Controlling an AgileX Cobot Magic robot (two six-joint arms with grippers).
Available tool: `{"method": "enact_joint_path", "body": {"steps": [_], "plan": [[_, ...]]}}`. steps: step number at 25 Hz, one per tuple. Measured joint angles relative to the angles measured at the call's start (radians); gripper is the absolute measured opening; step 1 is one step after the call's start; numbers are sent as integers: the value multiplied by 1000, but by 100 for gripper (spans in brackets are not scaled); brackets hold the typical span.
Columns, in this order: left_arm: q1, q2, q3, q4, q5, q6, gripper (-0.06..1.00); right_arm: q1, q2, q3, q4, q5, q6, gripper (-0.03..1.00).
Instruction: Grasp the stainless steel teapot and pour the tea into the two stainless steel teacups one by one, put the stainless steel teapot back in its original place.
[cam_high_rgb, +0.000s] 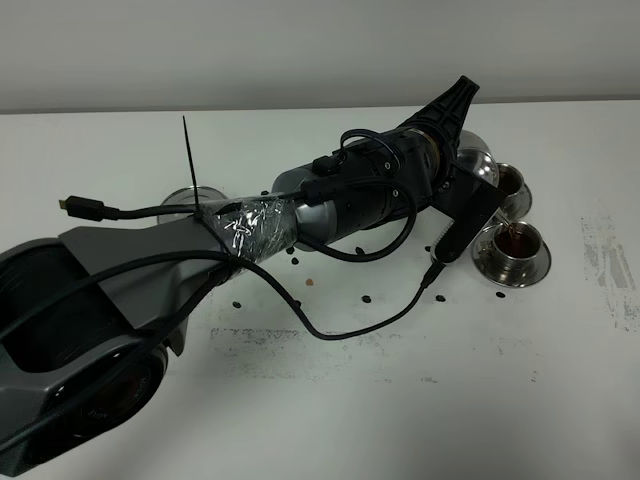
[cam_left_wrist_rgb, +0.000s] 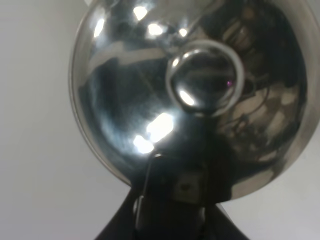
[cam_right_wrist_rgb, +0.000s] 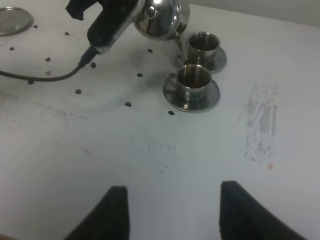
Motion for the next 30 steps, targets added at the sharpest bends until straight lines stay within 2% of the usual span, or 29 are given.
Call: {"method": "enact_joint_path", "body": {"steps": [30], "plan": [[0,0,0,0,0,23,16,0,0,0,0,0,0,40]]}}
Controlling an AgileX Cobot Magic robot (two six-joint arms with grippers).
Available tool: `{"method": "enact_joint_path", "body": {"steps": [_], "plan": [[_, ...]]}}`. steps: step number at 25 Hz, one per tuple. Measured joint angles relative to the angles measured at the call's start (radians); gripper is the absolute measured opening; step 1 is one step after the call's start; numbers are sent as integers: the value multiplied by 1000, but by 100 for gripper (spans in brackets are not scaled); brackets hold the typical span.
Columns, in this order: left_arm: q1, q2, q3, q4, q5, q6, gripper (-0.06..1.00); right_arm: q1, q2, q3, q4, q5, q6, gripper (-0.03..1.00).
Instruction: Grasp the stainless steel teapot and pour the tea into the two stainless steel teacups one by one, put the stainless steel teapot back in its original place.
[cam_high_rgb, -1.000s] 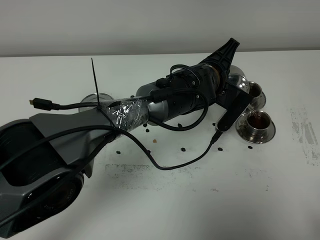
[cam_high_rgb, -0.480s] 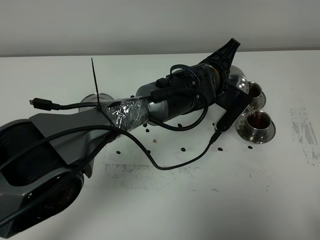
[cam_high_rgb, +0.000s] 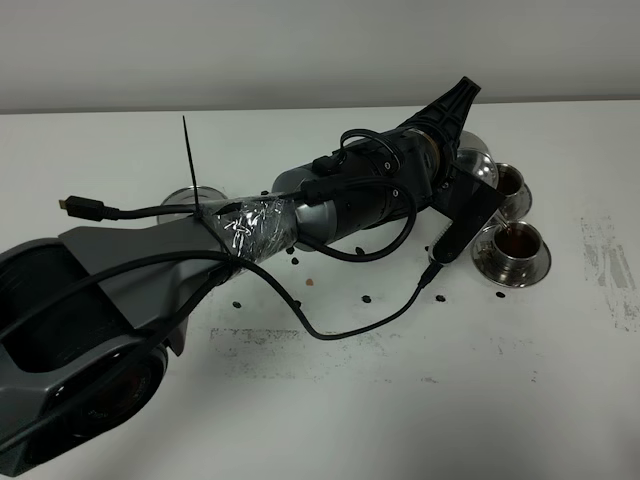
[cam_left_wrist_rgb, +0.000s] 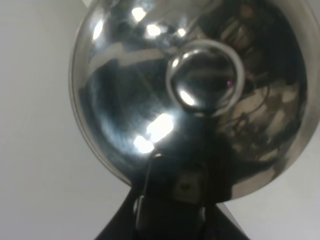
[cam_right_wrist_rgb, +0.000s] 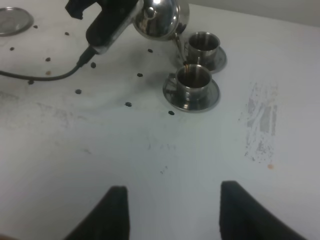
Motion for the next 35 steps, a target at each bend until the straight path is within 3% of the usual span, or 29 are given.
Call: {"method": "enact_joint_path", "body": {"steps": [22,30,35], "plan": [[0,0,0,-106,33,-12,16,0,0,0,0,0,-1,40],[0,-37,1,-128,43,-177,16,0,0,0,0,0,0,40],[1,-147,1,-178,104,-353,16,0,0,0,0,0,0,40]]}}
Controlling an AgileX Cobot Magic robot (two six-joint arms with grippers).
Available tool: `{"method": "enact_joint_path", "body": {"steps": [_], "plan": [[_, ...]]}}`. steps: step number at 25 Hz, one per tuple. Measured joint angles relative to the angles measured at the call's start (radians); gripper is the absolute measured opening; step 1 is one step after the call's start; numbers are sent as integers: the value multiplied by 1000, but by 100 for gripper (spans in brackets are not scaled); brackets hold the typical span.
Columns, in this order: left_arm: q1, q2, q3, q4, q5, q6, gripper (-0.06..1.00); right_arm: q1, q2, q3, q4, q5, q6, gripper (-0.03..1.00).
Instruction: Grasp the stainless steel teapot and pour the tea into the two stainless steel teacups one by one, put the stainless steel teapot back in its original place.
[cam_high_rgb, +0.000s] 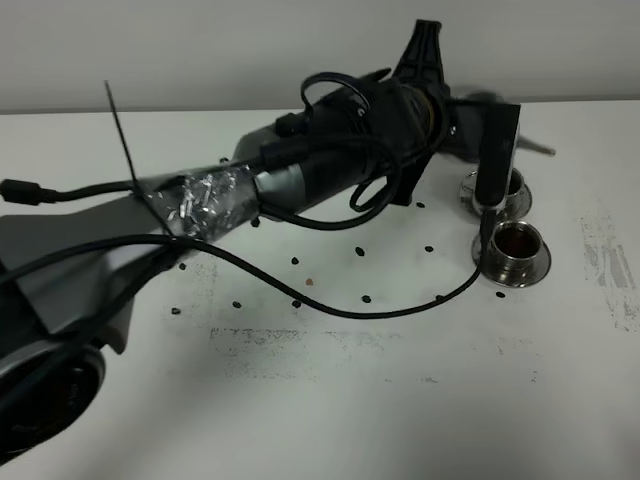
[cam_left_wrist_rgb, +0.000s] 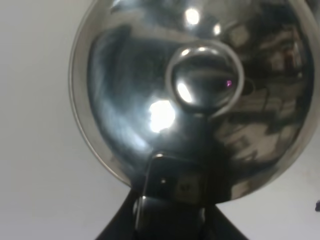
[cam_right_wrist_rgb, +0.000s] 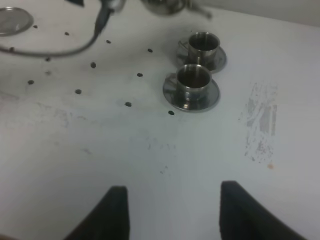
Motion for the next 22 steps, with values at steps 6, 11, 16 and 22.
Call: {"method": "enact_joint_path", "body": {"steps": [6,11,16,22], "plan": [[25,-113,-1,-28,156,-282,16,0,0,0,0,0,0,40],[57,-140,-1,-108,304,-429,16,0,0,0,0,0,0,40],[73,-122,45,-268,325,-442,16,0,0,0,0,0,0,40],[73,-78,132,-424,284,-407,16,0,0,0,1,0,0,40]]}}
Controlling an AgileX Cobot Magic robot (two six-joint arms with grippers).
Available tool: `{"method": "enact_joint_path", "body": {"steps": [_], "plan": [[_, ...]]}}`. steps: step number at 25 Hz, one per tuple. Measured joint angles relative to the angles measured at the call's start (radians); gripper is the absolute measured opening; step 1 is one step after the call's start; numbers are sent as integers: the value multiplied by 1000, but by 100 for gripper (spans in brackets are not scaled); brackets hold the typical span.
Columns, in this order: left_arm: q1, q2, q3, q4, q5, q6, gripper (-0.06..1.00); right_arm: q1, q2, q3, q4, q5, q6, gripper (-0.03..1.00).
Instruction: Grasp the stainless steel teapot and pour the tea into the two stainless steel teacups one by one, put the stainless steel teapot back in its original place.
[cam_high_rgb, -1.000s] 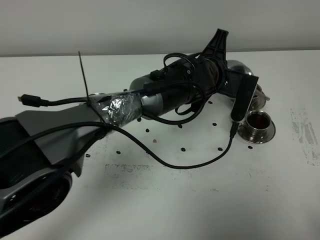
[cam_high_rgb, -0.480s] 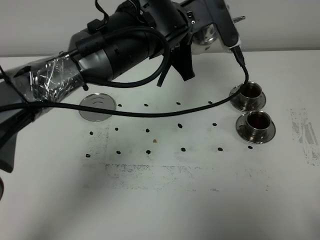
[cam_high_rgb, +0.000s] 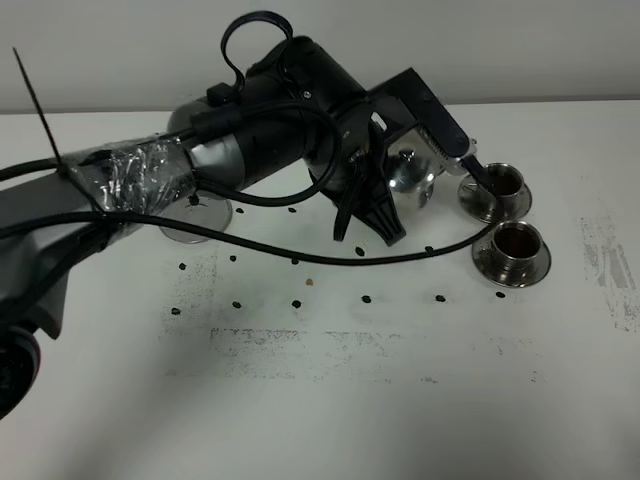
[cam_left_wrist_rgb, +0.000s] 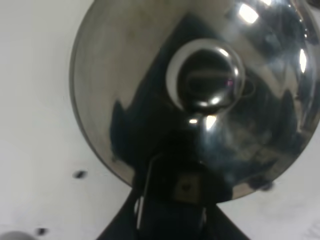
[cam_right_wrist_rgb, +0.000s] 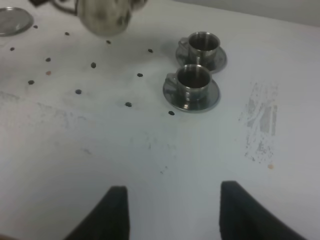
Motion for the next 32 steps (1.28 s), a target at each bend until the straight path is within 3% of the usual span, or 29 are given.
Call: {"method": "enact_joint_path", "body": {"steps": [3,9,25,32], "plan": [[0,32,8,-54,-2,18,16,0,0,0,2,0,0,40],[0,93,8,-84,-11,26,16,0,0,0,3,0,0,40],[5,101,9,-95,-18,28,16,0,0,0,4,0,0,40],[67,38,9,-95,40,28,16,0,0,1,5,0,0,40]]}}
